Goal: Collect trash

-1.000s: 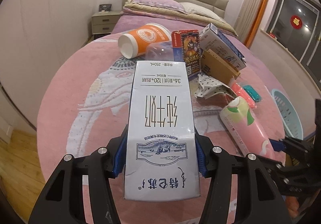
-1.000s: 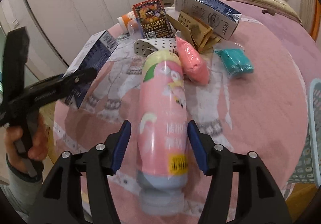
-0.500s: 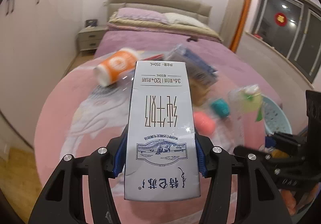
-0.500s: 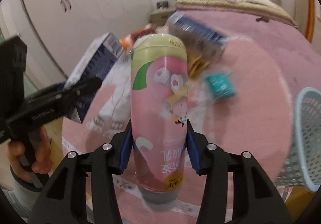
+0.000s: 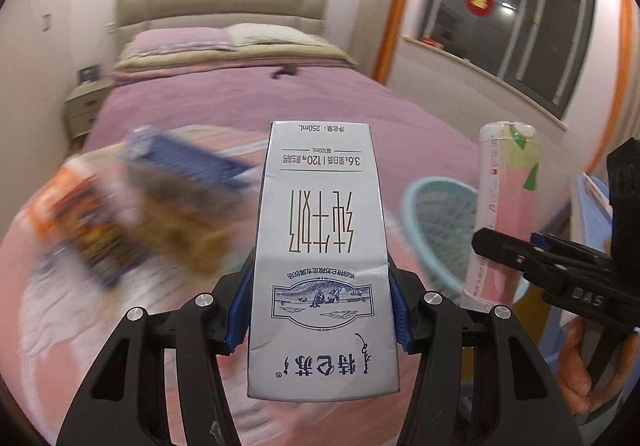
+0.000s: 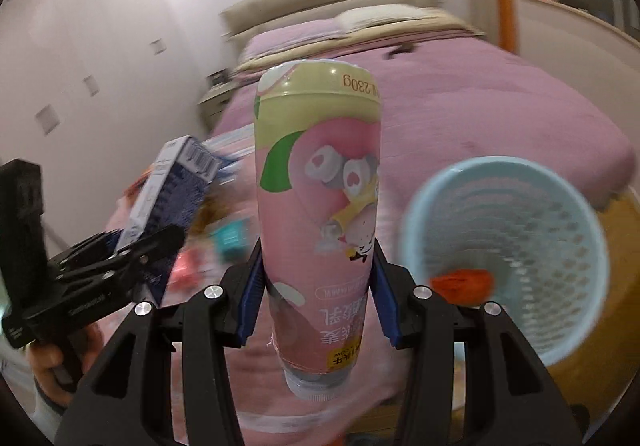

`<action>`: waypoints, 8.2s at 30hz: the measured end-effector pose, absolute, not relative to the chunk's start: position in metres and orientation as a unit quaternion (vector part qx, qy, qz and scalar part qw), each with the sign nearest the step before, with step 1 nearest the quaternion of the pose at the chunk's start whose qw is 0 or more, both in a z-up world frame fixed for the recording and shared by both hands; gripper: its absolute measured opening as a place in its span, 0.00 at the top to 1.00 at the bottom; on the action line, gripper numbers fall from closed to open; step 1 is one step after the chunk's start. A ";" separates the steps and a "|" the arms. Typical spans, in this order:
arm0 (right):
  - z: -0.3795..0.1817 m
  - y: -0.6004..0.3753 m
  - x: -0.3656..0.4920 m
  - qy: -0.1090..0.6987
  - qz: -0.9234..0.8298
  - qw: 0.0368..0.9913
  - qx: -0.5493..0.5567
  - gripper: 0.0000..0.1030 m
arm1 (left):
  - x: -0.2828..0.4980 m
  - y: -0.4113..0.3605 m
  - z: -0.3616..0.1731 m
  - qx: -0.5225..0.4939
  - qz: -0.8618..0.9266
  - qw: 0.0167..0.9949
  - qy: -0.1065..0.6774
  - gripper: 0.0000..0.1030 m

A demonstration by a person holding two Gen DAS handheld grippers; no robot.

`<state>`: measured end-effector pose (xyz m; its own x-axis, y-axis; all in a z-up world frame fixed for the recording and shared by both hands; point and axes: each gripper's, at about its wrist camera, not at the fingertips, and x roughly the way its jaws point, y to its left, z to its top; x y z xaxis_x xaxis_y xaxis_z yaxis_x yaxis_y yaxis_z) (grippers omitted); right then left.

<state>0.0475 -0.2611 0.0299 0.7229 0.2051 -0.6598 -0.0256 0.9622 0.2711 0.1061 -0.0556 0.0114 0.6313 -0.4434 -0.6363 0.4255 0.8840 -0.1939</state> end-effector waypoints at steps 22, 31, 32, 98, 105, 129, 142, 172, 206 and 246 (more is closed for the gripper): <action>-0.050 -0.429 0.083 0.454 -0.133 0.861 0.187 0.42 | 0.147 -0.215 -0.022 0.024 -0.350 0.868 0.350 0.27; -0.028 -0.388 0.073 0.429 -0.094 0.881 0.175 0.41 | 0.130 -0.152 0.003 -0.041 -0.324 0.888 0.323 0.25; -0.022 -0.381 0.074 0.424 -0.086 0.885 0.173 0.41 | 0.127 -0.145 0.007 -0.042 -0.318 0.892 0.317 0.25; -0.027 -0.133 0.120 0.357 0.092 0.929 0.027 0.41 | 0.157 0.148 -0.007 -0.054 -0.096 0.931 0.349 0.57; -0.029 -0.132 0.121 0.361 0.095 0.927 0.025 0.41 | 0.135 0.147 -0.012 -0.067 -0.119 0.925 0.356 0.78; -0.028 -0.131 0.118 0.358 0.099 0.928 0.021 0.36 | 0.112 0.135 -0.043 -0.003 -0.118 0.905 0.409 0.27; -0.037 -0.111 0.127 0.389 0.100 0.916 -0.028 0.33 | 0.147 0.126 -0.063 0.006 -0.112 0.894 0.434 0.34; 0.047 -0.238 0.056 0.288 0.000 0.957 0.039 0.66 | 0.099 -0.029 0.041 -0.022 -0.259 0.919 0.295 0.36; -0.013 -0.402 0.045 0.359 -0.127 0.899 0.218 0.63 | 0.142 -0.174 -0.011 0.000 -0.353 0.867 0.353 0.26; -0.034 -0.071 0.093 0.396 0.215 0.892 0.001 0.50 | 0.146 0.172 -0.021 -0.134 -0.102 0.915 0.367 0.32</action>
<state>0.0930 -0.0709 -0.0336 0.5930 0.3854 -0.7070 -0.3838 0.9071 0.1726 0.1461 0.1724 -0.0214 0.7099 -0.2856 -0.6438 0.0887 0.9431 -0.3205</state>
